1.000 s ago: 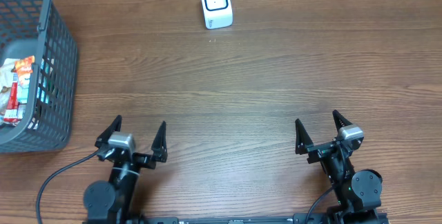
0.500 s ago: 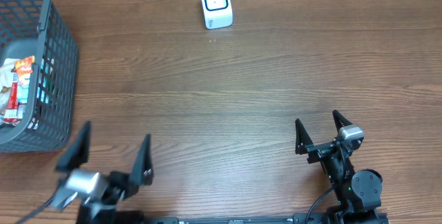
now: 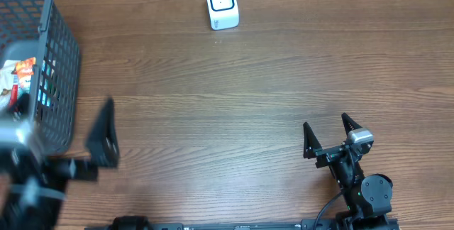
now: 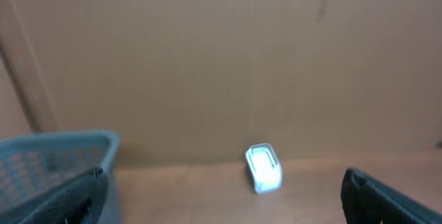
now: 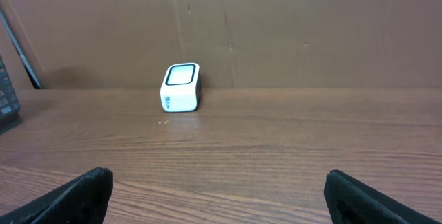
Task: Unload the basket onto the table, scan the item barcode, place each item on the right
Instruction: 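Move the left gripper over the grey basket and reach inside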
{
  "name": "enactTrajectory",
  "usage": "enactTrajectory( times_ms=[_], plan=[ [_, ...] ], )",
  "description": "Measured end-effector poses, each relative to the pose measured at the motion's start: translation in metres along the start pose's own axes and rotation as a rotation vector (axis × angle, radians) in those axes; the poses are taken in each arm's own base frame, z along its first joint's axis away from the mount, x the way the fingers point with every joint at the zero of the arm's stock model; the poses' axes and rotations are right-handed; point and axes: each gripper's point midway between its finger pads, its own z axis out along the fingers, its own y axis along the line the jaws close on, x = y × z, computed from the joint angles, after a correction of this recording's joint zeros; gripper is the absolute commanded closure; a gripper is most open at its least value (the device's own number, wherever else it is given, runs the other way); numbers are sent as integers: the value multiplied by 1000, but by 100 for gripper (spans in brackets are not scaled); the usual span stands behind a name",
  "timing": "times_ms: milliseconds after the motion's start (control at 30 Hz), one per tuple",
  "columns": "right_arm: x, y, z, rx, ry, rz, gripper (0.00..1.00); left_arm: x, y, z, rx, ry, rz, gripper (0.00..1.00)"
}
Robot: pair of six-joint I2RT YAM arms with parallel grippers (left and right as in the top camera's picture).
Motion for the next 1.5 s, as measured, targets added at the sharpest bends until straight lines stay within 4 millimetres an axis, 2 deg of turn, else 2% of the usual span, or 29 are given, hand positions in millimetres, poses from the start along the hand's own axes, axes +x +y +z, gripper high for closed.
enactTrajectory(
  times_ms=[33, 200, 333, 467, 567, 633, 667, 700, 733, 867, 967, 1100, 1300, 1367, 1500],
  plan=[
    [0, 0, 0, -1, 0, 0, 0, -4, 3, 10, -11, 42, 6, 0],
    [0, 0, 0, 0, 0, 0, 0, 3, 14, 66, -41, 257, 37, 0],
    [0, 0, 0, 0, 0, 0, 0, 26, 25, 113, -65, 387, 49, 0],
    [0, 0, 0, 0, 0, 0, 0, 47, 46, 140, -164, 469, 76, 0],
    [0, 0, 0, 0, 0, 0, 0, 42, 68, 145, -278, 453, 90, 0],
    [0, 0, 0, 0, 0, 0, 0, 37, 93, 141, -378, 434, 80, 0],
    [0, 0, 0, 0, 0, 0, 0, 35, 112, 136, -446, 430, 64, 0],
    [0, 0, 0, 0, 0, 0, 0, 35, 115, 135, -459, 430, 60, 0],
    [0, 0, 0, 0, 0, 0, 0, 36, 141, 127, -547, 435, 29, 0],
    [0, 0, 0, 0, 0, 0, 0, 54, 197, 109, -713, 495, -66, 0],
    [0, 0, 0, 0, 0, 0, 0, 76, 229, 105, -770, 559, -140, 0],
    [0, 0, 0, 0, 0, 0, 0, 99, 258, 107, -800, 612, -213, 0],
    [0, 0, 0, 0, 0, 0, 0, 126, 285, 110, -821, 692, -238, 1],
    [0, 0, 0, 0, 0, 0, 0, 140, 294, 116, -812, 736, -239, 0],
    [0, 0, 0, 0, 0, 0, 0, 188, 310, 132, -770, 882, -253, 0]
  ],
)
